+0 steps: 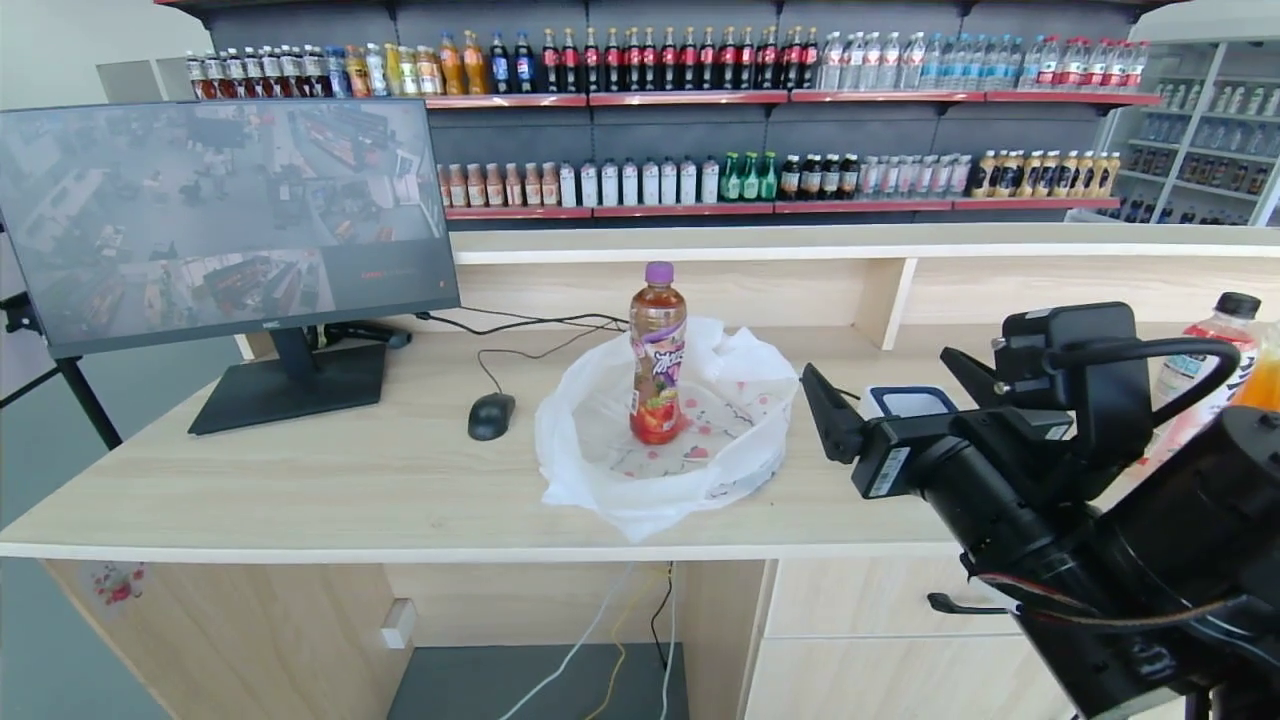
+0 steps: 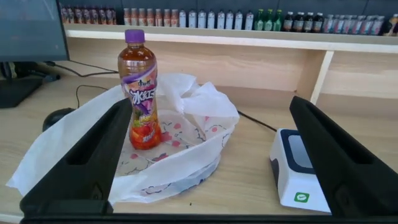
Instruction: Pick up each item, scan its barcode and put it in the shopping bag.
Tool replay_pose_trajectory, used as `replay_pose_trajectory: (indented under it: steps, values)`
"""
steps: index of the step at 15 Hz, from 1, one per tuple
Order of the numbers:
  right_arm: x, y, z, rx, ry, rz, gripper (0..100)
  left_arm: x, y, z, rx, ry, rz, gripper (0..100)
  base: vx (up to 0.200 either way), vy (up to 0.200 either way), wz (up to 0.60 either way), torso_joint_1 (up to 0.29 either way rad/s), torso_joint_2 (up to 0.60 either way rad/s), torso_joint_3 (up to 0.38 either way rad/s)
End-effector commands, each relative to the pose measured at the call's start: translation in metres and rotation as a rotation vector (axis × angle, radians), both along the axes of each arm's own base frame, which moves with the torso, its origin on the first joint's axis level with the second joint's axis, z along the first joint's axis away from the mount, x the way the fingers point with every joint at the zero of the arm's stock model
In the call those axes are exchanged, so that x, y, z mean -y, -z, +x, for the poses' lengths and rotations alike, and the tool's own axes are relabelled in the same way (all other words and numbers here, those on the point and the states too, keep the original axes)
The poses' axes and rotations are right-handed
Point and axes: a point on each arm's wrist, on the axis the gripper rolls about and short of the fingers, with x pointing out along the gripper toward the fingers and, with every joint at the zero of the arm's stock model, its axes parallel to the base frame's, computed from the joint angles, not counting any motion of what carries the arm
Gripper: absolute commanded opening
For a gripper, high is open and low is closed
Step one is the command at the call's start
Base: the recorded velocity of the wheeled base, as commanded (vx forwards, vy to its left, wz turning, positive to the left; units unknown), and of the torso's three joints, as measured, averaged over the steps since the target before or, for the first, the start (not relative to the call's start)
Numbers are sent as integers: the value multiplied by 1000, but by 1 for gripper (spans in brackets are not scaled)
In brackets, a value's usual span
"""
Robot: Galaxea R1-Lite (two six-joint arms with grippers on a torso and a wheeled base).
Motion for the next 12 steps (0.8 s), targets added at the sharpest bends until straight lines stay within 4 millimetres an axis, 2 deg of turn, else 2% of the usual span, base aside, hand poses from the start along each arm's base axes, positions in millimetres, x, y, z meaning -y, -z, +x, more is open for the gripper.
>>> replay_pose_trajectory:
  steps: [1, 3, 12]
  values:
    - [-1, 1, 0, -2, -1, -3, 100, 0, 0, 0, 1, 0, 1, 100, 0, 0, 0, 0, 0, 0]
    - [-1, 2, 0, -3, -1, -4, 100, 0, 0, 0, 1, 0, 1, 100, 0, 0, 0, 0, 0, 0]
    - [2, 5, 8, -11, 21, -15, 100, 0, 0, 0, 1, -2, 0, 100, 0, -200, 0, 3, 4, 2]
